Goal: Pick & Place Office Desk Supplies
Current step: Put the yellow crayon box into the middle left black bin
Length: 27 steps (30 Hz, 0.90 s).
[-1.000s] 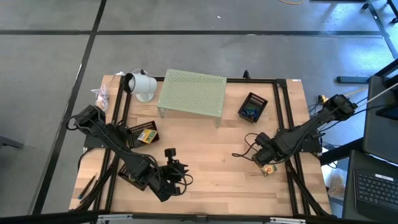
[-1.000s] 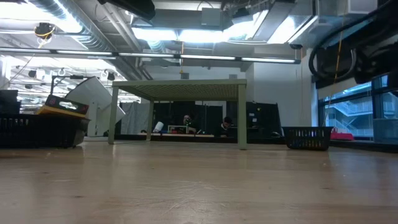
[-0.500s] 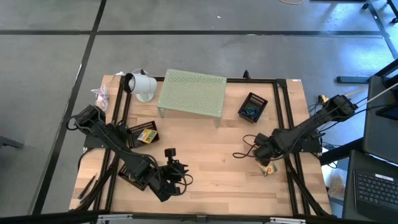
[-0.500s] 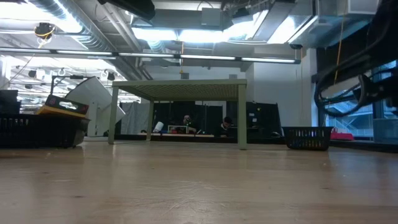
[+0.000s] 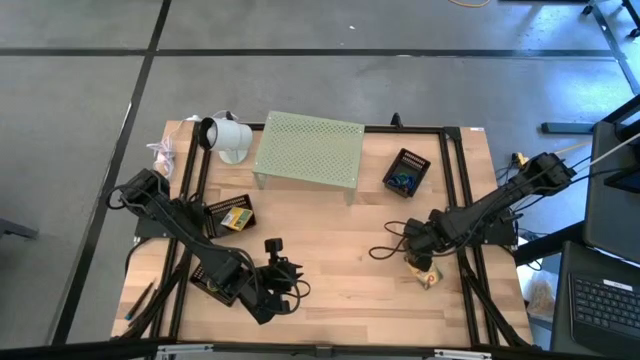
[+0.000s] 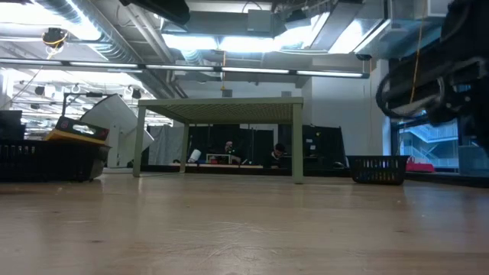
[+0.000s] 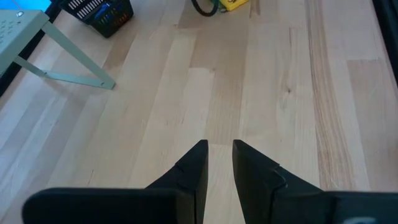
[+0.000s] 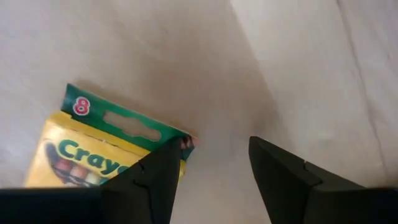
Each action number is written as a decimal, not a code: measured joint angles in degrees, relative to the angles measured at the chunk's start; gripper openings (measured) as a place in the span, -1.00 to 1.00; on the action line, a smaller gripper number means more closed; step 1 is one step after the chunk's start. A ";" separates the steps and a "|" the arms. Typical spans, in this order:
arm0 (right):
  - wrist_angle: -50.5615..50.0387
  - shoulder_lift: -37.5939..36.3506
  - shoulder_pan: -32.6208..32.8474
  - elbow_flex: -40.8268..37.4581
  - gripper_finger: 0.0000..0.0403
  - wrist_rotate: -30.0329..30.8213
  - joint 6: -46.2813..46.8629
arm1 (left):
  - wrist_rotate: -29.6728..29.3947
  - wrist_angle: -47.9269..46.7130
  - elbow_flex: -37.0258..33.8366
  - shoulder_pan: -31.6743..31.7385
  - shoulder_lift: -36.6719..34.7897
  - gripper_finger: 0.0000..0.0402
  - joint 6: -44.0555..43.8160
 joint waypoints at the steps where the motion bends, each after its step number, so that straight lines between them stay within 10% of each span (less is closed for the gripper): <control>1: 0.23 0.00 0.00 0.57 -0.03 0.79 -0.35 | 0.02 -0.02 0.00 0.00 0.00 -0.67 0.00; 27: 2.84 0.85 4.32 5.80 0.05 -3.48 17.62 | 0.17 -0.02 0.00 -0.50 0.00 -0.67 -0.64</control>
